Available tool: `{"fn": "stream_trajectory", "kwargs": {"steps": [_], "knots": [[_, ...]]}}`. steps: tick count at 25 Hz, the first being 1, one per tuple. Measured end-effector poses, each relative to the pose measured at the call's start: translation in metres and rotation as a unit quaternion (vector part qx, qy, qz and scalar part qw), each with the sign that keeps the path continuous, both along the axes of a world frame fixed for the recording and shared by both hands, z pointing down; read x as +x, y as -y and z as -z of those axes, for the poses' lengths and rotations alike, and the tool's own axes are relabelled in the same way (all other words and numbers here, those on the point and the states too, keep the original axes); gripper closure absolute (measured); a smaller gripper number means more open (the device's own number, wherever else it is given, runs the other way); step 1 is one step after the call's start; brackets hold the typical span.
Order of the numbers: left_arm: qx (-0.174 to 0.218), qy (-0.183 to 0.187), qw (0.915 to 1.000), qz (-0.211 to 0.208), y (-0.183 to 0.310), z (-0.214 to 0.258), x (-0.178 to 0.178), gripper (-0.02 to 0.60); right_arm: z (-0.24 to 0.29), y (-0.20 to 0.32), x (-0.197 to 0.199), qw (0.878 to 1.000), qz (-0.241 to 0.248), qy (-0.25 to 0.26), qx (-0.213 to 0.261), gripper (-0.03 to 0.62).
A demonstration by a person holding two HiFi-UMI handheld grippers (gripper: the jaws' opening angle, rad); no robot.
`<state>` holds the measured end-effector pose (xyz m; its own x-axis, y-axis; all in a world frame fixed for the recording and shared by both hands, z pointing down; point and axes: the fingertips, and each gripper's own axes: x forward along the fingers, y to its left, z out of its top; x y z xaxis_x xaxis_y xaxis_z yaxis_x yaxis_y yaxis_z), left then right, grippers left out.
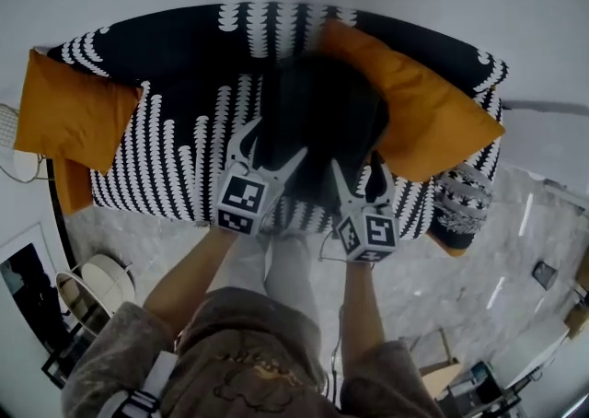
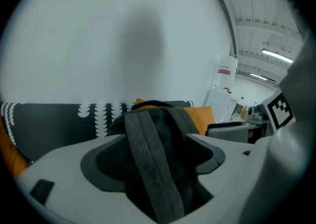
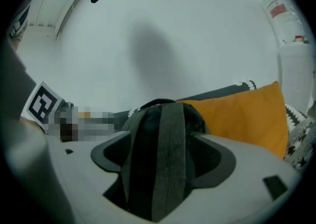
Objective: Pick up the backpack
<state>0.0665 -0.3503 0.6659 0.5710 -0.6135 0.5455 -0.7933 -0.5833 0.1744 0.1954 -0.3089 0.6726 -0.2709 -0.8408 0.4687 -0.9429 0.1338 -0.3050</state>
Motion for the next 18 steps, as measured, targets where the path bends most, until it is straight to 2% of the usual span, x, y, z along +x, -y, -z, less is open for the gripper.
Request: {"fn": "stream_trajectory", "kwargs": {"steps": [5,10,11,13,16,18], "knots": [[-0.016,0.008,0.9998,0.010,0.000,-0.057,-0.001,0.206,-0.053,0.004,-0.002,1.000,0.001,-0.001,-0.015,0.229],[-0.024,0.011,0.9997,0.001,-0.007,-0.087,0.006,0.209,-0.079,0.002,-0.005,1.000,-0.002,-0.011,-0.023,0.246],[-0.023,0.015,0.9996,-0.001,-0.008,-0.089,0.007,0.223,-0.082,0.001,-0.004,1.000,-0.005,-0.016,-0.025,0.264],[-0.021,0.023,0.9995,-0.003,-0.010,-0.091,0.007,0.271,-0.086,-0.001,-0.002,0.999,-0.012,-0.027,-0.030,0.351],[-0.028,0.031,0.9991,-0.007,-0.012,-0.090,0.003,0.345,-0.088,-0.002,-0.004,0.999,-0.008,-0.030,-0.043,0.377],[-0.035,0.034,0.9987,-0.012,-0.012,-0.087,0.001,0.419,-0.086,-0.004,-0.005,0.998,-0.003,-0.026,-0.054,0.411]]}}
